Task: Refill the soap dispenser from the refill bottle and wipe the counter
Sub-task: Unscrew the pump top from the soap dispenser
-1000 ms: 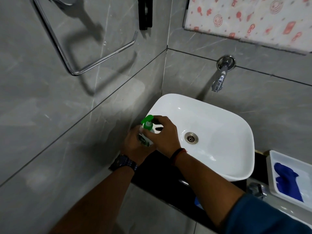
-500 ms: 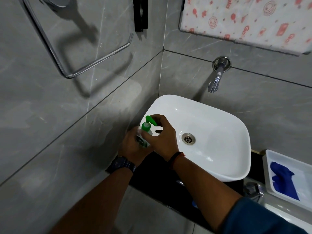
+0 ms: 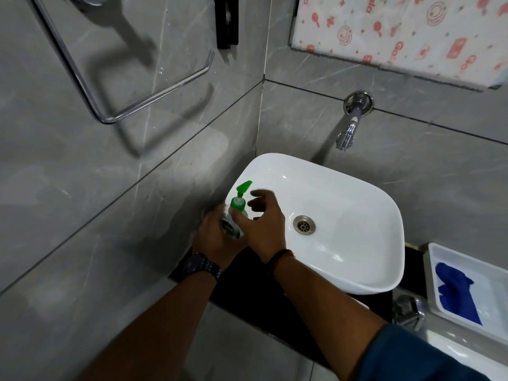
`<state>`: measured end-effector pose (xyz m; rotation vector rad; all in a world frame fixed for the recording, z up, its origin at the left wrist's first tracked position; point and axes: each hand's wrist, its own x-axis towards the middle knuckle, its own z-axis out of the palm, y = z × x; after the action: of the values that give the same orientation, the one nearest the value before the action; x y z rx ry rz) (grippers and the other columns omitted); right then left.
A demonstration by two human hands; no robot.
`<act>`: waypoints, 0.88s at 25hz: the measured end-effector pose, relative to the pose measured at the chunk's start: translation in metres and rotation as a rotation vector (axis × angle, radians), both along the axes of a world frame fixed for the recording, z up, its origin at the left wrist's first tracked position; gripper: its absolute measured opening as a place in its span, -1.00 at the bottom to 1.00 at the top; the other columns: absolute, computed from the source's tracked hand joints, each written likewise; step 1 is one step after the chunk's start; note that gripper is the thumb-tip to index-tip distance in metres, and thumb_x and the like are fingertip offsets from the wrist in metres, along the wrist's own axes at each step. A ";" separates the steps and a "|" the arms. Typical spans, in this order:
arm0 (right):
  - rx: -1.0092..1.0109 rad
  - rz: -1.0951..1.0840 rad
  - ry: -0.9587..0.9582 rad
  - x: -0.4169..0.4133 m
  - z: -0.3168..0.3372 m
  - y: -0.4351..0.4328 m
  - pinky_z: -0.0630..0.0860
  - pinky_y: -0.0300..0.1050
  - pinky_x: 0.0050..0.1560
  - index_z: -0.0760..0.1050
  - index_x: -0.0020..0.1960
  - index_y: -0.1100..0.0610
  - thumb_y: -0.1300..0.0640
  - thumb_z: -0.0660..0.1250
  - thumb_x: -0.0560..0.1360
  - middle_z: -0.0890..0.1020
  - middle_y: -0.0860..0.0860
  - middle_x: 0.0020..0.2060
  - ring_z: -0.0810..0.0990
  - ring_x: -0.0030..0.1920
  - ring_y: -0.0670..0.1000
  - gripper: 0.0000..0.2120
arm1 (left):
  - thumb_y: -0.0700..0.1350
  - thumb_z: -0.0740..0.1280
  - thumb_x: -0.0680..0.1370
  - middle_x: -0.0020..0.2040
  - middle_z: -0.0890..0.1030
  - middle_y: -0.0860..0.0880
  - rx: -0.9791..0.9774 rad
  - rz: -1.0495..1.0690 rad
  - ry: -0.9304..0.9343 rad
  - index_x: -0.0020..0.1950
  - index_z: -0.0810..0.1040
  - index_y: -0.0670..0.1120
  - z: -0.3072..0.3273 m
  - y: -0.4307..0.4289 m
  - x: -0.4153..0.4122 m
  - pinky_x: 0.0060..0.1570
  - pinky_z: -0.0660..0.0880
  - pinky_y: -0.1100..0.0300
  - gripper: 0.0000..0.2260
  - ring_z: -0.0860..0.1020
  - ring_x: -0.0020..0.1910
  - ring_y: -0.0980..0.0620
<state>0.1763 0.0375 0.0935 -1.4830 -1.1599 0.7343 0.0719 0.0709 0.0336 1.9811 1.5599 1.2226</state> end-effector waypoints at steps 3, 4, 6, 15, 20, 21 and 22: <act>-0.008 0.005 -0.025 0.000 0.000 0.000 0.54 0.02 0.06 0.51 0.00 -0.06 0.06 0.50 0.34 0.58 -0.09 -0.02 0.52 0.00 -0.10 -0.72 | 0.23 0.24 0.30 -0.07 0.58 0.03 -0.022 -0.013 -0.011 0.02 0.44 0.09 -0.002 0.000 0.000 -0.21 0.33 0.27 -0.63 0.53 -0.13 0.08; 0.001 0.016 -0.013 0.000 0.000 -0.001 0.53 -0.01 0.06 0.49 0.03 -0.07 0.08 0.49 0.35 0.56 -0.10 0.01 0.51 0.02 -0.10 -0.70 | 0.24 0.25 0.29 -0.05 0.58 0.03 -0.024 -0.017 -0.022 0.04 0.46 0.06 -0.003 0.000 0.000 -0.19 0.33 0.27 -0.59 0.52 -0.12 0.09; 0.015 0.011 -0.004 0.000 0.002 0.000 0.52 -0.08 0.03 0.49 0.07 -0.06 0.07 0.48 0.35 0.56 -0.11 0.02 0.51 0.02 -0.12 -0.67 | 0.25 0.26 0.27 -0.02 0.58 0.04 -0.031 -0.018 -0.029 0.07 0.47 0.04 -0.005 0.001 -0.001 -0.22 0.33 0.30 -0.54 0.49 -0.12 0.13; 0.030 -0.012 -0.014 -0.003 0.004 0.003 0.50 -0.15 -0.07 0.54 0.01 -0.05 0.01 0.48 0.37 0.62 -0.17 -0.08 0.55 0.01 -0.13 -0.76 | 0.23 0.27 0.32 -0.08 0.56 0.11 -0.033 -0.005 0.000 0.00 0.45 0.12 -0.009 0.007 -0.002 -0.25 0.38 0.29 -0.68 0.53 -0.15 0.15; -0.015 -0.038 -0.030 -0.006 0.003 0.004 0.52 0.00 0.08 0.55 0.01 -0.02 -0.03 0.51 0.32 0.64 -0.10 -0.04 0.55 0.04 -0.07 -0.70 | 0.22 0.24 0.33 -0.08 0.58 0.05 0.003 0.015 0.022 0.02 0.43 0.07 -0.008 0.007 0.000 -0.24 0.41 0.24 -0.65 0.52 -0.14 0.10; -0.022 -0.046 -0.030 -0.005 0.003 0.004 0.53 0.04 0.08 0.58 -0.02 -0.01 -0.02 0.52 0.33 0.65 -0.09 -0.06 0.56 0.02 -0.06 -0.73 | 0.22 0.24 0.35 -0.06 0.58 0.04 0.000 0.009 0.036 0.04 0.42 0.06 -0.007 0.008 0.001 -0.22 0.41 0.24 -0.65 0.53 -0.12 0.10; -0.018 -0.045 -0.028 -0.004 0.003 0.005 0.54 0.05 0.07 0.60 -0.02 0.00 -0.01 0.51 0.34 0.66 -0.09 -0.07 0.57 0.02 -0.05 -0.75 | 0.21 0.23 0.37 -0.02 0.58 0.03 -0.021 -0.010 0.023 0.08 0.42 0.06 -0.006 0.008 0.001 -0.18 0.42 0.23 -0.63 0.54 -0.07 0.08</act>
<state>0.1719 0.0423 0.0965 -1.5339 -1.1402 0.6972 0.0725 0.0786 0.0276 1.9943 1.5662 1.1786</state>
